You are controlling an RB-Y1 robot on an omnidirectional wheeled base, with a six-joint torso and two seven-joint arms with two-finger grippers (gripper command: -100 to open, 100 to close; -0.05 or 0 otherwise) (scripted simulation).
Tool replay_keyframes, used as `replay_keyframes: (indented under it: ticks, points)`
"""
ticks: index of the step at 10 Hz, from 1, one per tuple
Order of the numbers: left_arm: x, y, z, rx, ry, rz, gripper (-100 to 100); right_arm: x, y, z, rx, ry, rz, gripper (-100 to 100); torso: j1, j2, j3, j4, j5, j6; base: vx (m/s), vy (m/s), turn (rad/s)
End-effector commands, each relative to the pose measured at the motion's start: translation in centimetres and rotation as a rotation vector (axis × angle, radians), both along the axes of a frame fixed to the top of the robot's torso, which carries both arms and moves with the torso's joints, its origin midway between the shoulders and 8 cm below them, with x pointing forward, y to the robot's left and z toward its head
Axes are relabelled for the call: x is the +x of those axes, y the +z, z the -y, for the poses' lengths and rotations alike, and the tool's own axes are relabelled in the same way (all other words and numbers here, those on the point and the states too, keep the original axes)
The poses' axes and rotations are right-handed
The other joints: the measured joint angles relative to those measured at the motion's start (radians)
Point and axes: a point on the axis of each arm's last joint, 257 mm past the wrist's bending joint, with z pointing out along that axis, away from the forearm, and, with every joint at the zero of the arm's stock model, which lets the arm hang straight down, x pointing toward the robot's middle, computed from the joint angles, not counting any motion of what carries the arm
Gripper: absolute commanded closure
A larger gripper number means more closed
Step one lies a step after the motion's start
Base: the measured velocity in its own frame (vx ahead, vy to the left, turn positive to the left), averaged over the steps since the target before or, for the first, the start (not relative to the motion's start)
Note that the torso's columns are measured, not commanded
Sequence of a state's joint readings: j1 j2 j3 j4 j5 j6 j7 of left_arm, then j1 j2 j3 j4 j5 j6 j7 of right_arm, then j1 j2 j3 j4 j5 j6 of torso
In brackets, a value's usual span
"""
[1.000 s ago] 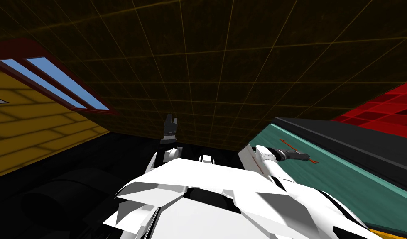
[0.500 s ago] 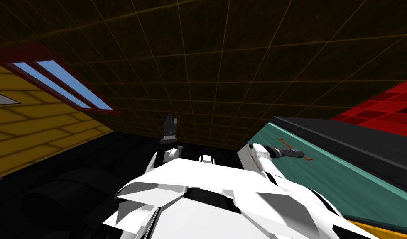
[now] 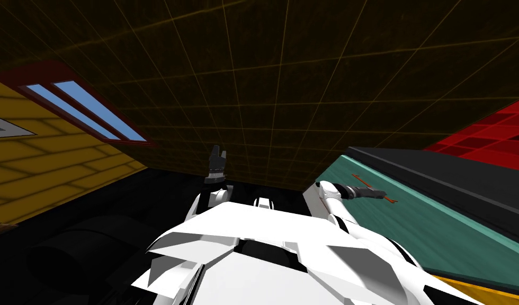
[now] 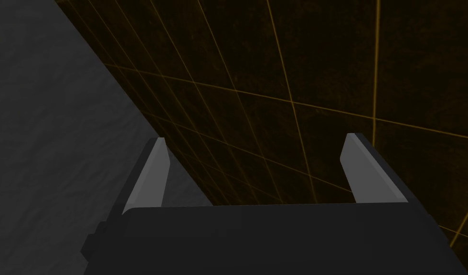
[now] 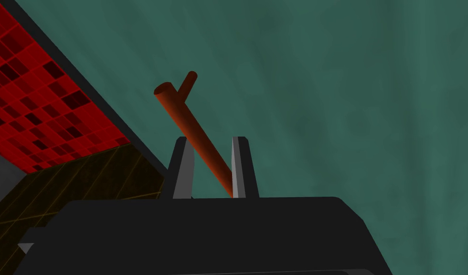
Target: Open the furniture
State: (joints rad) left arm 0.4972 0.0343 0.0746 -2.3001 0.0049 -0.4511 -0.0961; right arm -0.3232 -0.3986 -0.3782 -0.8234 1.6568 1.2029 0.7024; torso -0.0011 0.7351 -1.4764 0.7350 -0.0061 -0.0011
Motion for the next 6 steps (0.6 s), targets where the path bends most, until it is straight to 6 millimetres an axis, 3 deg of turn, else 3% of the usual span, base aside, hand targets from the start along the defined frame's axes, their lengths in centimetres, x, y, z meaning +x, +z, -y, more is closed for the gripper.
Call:
replay_keyframes:
  ticks: [1, 3, 6]
  points:
    - [0.0, 0.0, 0.0, 0.000, 0.000, 0.000, 0, 0.5, 0.1, -0.2, 0.007, -0.003, -0.018, 100, 0.002, 0.000, 0.000, 0.000, 0.002, 0.000, -0.020, 0.156, 0.008]
    - [0.0, 0.0, 0.0, 0.000, 0.000, 0.000, 0, 0.6, 0.5, -0.2, 0.002, -0.006, -0.018, 100, 0.002, 0.002, 0.000, 0.002, 0.004, -0.001, -0.034, 0.152, 0.011]
    - [0.0, 0.0, 0.0, 0.000, 0.000, 0.000, 0, 0.6, 0.2, -2.9, 0.006, -0.072, -0.020, 100, -0.005, 0.003, 0.000, 0.004, 0.005, -0.005, -0.095, -0.052, 0.200]
